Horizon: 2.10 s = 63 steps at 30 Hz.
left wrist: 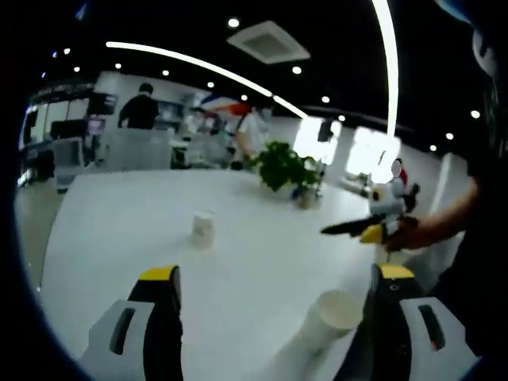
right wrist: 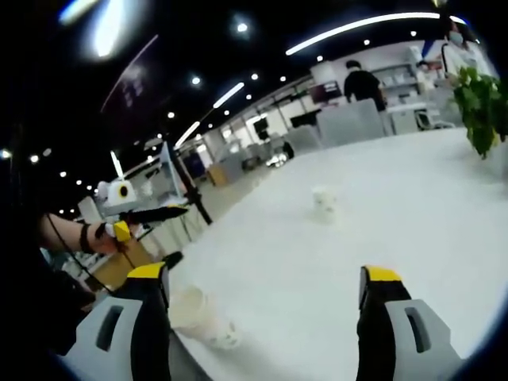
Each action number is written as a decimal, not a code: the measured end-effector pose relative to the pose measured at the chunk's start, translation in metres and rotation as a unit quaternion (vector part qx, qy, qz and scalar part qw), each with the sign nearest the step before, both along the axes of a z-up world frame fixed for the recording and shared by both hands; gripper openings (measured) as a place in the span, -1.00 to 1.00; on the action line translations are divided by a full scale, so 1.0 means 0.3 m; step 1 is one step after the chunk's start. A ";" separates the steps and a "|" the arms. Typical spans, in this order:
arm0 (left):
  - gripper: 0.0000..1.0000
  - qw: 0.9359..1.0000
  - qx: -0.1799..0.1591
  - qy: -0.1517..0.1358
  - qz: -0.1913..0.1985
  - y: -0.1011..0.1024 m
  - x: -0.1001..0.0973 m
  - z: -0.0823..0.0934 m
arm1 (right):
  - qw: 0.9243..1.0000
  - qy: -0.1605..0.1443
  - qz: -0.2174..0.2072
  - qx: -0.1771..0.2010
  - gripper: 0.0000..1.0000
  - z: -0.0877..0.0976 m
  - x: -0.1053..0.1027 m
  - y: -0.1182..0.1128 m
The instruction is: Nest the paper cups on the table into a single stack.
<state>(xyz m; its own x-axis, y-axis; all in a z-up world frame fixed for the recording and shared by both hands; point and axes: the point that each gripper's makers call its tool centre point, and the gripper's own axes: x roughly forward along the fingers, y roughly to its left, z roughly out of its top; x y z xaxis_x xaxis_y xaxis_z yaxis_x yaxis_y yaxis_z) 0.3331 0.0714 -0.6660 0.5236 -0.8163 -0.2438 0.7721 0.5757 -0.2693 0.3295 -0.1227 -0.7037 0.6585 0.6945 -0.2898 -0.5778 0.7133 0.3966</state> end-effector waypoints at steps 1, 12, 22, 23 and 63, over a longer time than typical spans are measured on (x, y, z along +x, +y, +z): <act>1.00 1.000 0.002 0.001 0.001 0.002 0.000 -0.004 | 1.000 -0.001 0.001 0.001 0.96 0.001 0.001 0.000; 1.00 1.000 0.022 0.003 -0.007 0.012 -0.006 -0.037 | 0.998 -0.010 0.035 -0.043 0.94 -0.015 0.050 0.011; 1.00 1.000 0.029 -0.007 -0.006 -0.003 -0.001 -0.037 | 0.992 -0.027 0.074 -0.096 0.85 -0.002 0.232 0.019; 1.00 1.000 0.029 -0.008 -0.007 -0.006 -0.002 -0.037 | 0.992 -0.029 0.077 -0.100 0.84 -0.002 0.258 0.020; 0.97 0.999 0.043 0.008 0.026 -0.006 -0.058 -0.132 | 0.975 -0.023 0.109 -0.194 0.38 -0.225 0.808 0.154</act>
